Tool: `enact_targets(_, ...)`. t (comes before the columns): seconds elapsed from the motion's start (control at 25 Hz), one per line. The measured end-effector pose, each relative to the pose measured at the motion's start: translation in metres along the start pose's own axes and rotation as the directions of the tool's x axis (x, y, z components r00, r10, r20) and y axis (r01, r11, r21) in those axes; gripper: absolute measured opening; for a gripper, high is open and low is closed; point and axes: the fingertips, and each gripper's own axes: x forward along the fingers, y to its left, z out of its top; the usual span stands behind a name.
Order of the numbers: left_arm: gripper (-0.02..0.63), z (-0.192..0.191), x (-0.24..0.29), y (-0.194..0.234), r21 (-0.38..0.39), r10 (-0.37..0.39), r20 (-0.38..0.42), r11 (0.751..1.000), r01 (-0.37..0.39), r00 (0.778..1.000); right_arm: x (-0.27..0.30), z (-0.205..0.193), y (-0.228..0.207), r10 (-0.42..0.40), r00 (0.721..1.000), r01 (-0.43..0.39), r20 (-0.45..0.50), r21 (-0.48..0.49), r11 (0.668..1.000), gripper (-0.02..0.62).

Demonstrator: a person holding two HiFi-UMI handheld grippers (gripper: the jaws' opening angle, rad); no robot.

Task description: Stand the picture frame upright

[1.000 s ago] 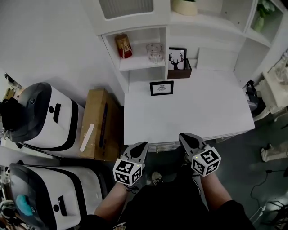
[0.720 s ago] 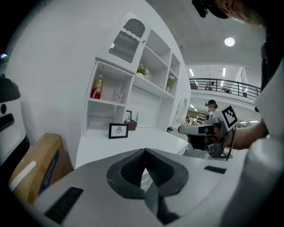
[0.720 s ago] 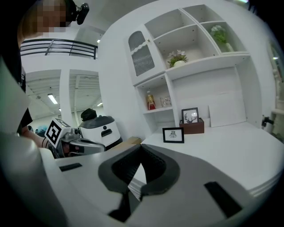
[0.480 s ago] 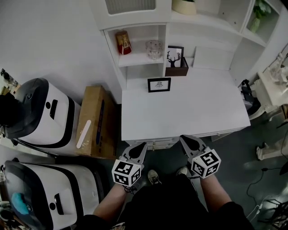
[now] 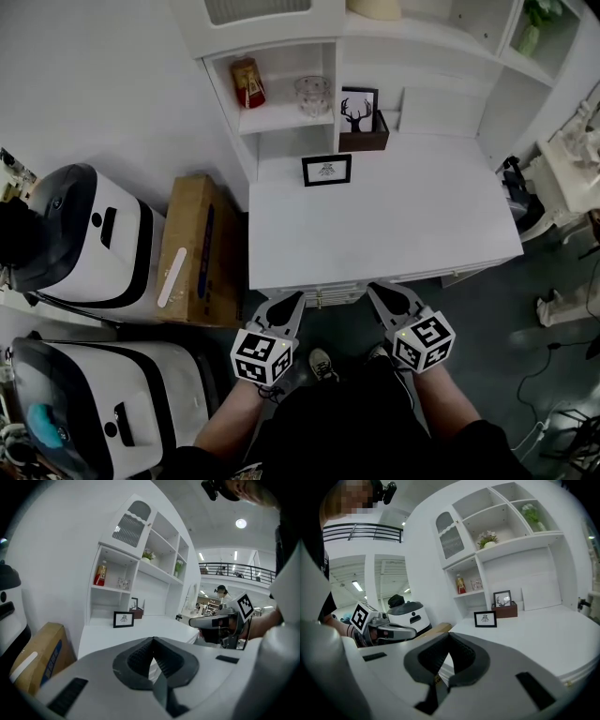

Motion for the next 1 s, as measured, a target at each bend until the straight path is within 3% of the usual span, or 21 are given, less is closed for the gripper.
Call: enact_targets(1.0, 0.005, 0.005, -0.01, -0.021, 0.025, -0.017, 0.019, 1.0, 0.017, 1.0, -0.022, -0.003, 0.007, -0.022, 0.999, 0.021, 0.033, 0.013, 1.0, 0.003)
